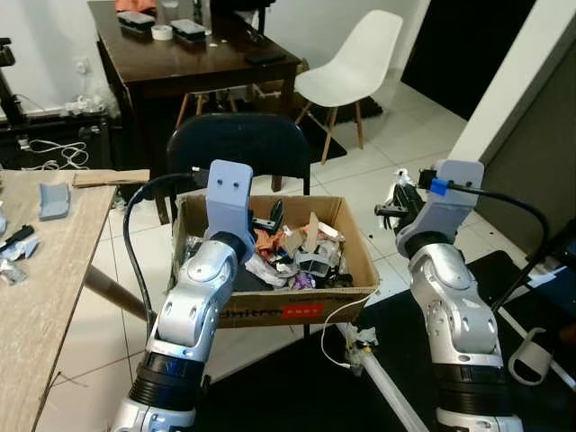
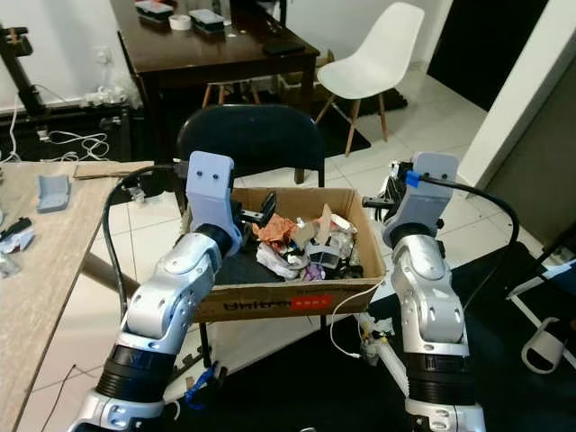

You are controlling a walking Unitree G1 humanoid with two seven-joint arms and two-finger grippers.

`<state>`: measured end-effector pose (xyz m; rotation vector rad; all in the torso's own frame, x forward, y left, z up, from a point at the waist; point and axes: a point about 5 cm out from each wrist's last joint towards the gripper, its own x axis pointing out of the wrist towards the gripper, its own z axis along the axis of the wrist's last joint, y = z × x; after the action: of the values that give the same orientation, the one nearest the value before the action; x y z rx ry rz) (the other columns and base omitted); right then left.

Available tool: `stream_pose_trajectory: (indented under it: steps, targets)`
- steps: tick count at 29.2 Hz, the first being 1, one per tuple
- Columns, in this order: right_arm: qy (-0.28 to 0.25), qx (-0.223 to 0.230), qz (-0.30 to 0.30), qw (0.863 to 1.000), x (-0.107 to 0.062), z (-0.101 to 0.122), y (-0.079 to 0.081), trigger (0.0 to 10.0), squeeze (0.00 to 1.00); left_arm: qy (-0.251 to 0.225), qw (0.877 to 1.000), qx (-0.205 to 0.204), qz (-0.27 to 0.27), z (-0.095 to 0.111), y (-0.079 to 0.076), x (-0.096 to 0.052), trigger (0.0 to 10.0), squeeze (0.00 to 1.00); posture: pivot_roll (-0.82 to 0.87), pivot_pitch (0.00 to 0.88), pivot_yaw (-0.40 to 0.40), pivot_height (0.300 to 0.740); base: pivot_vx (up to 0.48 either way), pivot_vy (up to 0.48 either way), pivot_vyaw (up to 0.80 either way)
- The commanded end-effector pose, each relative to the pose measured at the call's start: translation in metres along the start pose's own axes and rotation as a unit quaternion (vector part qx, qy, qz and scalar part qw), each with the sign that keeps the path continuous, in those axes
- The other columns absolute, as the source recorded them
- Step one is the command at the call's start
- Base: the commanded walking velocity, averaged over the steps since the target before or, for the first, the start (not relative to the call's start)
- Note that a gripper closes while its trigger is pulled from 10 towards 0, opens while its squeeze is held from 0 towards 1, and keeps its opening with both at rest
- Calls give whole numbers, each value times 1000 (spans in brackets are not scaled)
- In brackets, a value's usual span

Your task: Picking trash to rubbish bin

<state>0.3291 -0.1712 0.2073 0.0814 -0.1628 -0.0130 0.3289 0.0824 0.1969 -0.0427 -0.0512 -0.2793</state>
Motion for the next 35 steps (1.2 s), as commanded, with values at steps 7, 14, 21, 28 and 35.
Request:
stream_pose_trajectory:
  steps: [7, 14, 21, 28, 35]
  targets:
    - [12, -9, 23, 1000, 2, -2, 6, 10000, 0, 8, 1000, 4, 13, -3, 4, -1, 10000, 0, 6, 89, -38, 740, 0, 0, 114]
    - [14, -12, 29, 999, 4, -3, 12, 10000, 0, 10, 1000, 6, 20, -1, 8, -1, 10000, 0, 9, 97, -24, 740, 0, 0, 800]
    - [13, -8, 19, 1000, 0, -4, 7, 10000, 0, 11, 1000, 1, 19, -3, 6, 1, 10000, 0, -14, 102, -21, 740, 0, 0, 630]
    - [22, -3, 19, 1000, -3, -7, 3, 10000, 0, 10, 1000, -10, 3, -1, -3, 3, 10000, 0, -14, 101, -25, 740, 0, 0, 0]
    - [21, 0, 20, 1000, 0, -7, 6, 10000, 0, 9, 1000, -11, -3, 0, -1, 3, 10000, 0, -10, 98, -27, 740, 42, 0, 0]
